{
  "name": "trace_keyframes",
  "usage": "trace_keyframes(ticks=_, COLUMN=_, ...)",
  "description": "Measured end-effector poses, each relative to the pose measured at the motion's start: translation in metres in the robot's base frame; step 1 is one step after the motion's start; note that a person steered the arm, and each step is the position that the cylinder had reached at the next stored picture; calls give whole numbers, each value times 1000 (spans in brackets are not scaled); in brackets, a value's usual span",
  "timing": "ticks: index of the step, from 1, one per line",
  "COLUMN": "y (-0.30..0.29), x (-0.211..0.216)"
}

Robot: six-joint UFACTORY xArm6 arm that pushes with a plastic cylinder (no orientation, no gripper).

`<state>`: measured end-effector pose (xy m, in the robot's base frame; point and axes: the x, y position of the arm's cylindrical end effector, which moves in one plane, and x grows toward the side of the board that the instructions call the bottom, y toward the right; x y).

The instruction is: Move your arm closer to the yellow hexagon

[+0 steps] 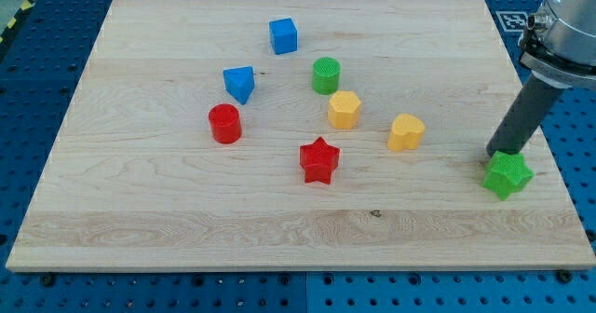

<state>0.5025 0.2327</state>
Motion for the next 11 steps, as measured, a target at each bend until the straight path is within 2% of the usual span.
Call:
trace_keyframes(ticks=2, y=0, x=41)
trace_keyframes(ticks=3, y=2, x=41)
trace_keyframes(ticks=4, y=2, x=11)
trace_keyframes(ticks=5, y=2, x=-40)
trace_keyframes(ticks=6, y=-26, x=-79)
trace_keyframes(ticks=7, y=-81, x=-88)
trace_keyframes(ticks=8, y=-133, x=-88)
trace_keyframes(ticks=11, y=-137, x=-43)
